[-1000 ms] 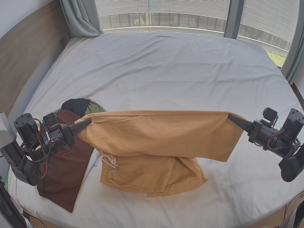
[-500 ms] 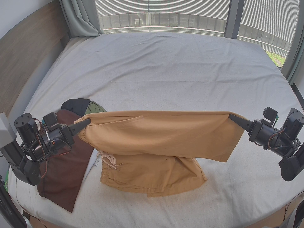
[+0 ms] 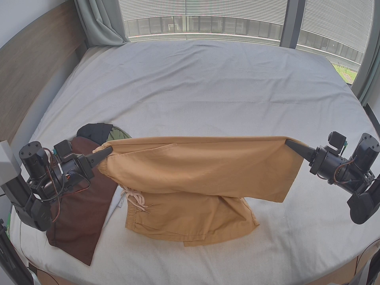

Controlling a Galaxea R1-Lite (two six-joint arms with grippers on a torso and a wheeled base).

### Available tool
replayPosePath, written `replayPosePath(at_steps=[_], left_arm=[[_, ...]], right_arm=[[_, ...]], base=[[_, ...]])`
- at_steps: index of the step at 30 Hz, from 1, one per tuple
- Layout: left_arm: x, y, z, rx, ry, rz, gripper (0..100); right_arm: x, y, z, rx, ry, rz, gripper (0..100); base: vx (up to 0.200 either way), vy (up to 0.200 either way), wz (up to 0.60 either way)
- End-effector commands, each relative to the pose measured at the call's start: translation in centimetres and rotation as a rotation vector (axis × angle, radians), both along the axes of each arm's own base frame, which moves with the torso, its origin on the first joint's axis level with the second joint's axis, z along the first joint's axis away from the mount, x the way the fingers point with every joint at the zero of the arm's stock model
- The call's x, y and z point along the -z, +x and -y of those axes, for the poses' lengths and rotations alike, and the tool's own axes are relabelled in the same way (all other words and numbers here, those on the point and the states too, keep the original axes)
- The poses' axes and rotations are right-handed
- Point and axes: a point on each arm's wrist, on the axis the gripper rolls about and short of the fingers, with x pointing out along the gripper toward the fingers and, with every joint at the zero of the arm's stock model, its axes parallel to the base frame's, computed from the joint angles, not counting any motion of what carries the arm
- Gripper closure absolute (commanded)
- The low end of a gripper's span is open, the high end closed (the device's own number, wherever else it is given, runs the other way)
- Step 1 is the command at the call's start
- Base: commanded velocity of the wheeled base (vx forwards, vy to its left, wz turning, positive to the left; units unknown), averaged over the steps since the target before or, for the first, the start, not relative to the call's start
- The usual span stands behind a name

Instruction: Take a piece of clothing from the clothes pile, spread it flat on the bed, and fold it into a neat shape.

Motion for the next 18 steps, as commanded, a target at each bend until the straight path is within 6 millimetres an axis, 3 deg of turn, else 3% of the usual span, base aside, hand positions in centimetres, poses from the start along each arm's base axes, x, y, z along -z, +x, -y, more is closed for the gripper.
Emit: replayPosePath(at_steps=[1,5,9,18], left_arm=[[-0.3,0.8,0.2,0.002,-0.004,0.022,100],[-1.0,2.3,0.2,-0.044,-0.012,0.068,100],[-0.2,3.4,0.8,-0.058,-0.013,0.061,100],[0.4,4.4,1.0,-0.058,-0.015,0.057,100]], right_arm=[[0.4,1.1,-0.1,0.001,0.001,-0.004,100],[1.0,2.6,-0.3,0.003,-0.002,-0.006,100],[1.2,3.7,-0.5,0.001,-0.001,0.002,100],[1.2,6.2,-0.6,0.008,0.008,0.041,100]], base=[[0.0,0.0,0.0],[0.0,0.0,0.0],[0.0,0.0,0.0],[0.0,0.0,0.0]])
